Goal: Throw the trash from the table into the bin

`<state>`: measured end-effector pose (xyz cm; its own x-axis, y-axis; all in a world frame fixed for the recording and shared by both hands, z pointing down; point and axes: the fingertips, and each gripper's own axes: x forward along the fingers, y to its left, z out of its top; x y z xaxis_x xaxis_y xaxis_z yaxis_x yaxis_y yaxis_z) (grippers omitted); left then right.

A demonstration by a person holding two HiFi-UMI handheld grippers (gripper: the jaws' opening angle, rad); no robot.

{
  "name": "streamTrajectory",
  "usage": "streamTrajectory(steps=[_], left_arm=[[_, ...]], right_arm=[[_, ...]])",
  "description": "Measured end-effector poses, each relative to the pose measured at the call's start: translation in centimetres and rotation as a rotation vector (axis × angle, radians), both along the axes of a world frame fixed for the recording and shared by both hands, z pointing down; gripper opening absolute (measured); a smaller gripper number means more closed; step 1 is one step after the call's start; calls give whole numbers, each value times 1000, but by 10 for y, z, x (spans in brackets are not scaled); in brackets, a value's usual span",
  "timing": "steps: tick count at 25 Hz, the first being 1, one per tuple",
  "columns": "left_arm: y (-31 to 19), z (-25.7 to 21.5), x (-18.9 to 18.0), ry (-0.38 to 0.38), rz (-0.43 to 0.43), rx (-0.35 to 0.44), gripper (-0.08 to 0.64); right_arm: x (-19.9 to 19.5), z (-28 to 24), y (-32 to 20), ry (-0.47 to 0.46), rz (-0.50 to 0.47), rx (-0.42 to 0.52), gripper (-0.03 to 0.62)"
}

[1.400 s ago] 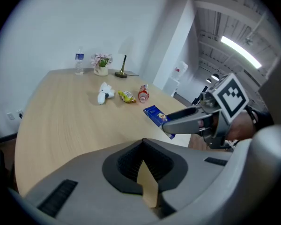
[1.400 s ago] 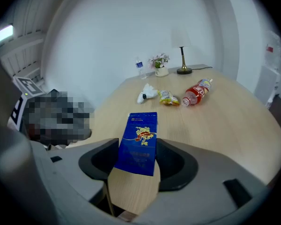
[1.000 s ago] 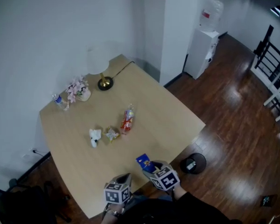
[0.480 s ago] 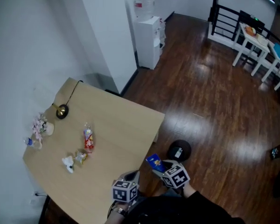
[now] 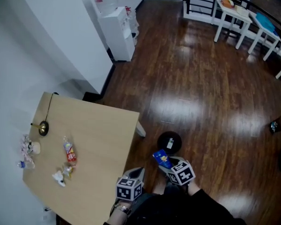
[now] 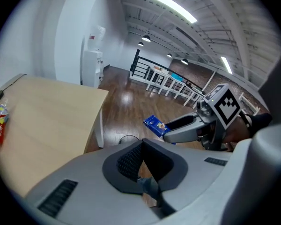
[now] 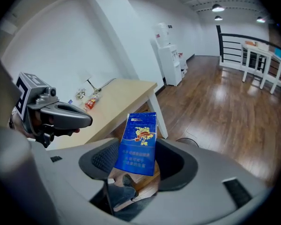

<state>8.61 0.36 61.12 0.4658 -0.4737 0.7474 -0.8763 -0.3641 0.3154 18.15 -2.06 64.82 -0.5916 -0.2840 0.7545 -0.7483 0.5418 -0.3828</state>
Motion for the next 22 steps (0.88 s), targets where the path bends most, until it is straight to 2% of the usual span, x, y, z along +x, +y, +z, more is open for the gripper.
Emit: streamTrajectory(steps=[7, 12, 17, 22], left_arm=[[-37, 39, 51, 11, 46, -15, 5], [-55, 84, 72, -15, 52, -58, 5], [-62, 132, 87, -5, 49, -109, 6], [-61, 157, 100, 23, 25, -177, 6]], right_arm=[[48, 88, -35, 78, 54, -101, 261], [70, 163, -59, 135, 67, -170, 261], [82, 241, -78, 186, 64, -225, 261], [83, 305, -87, 222, 54, -282, 262]])
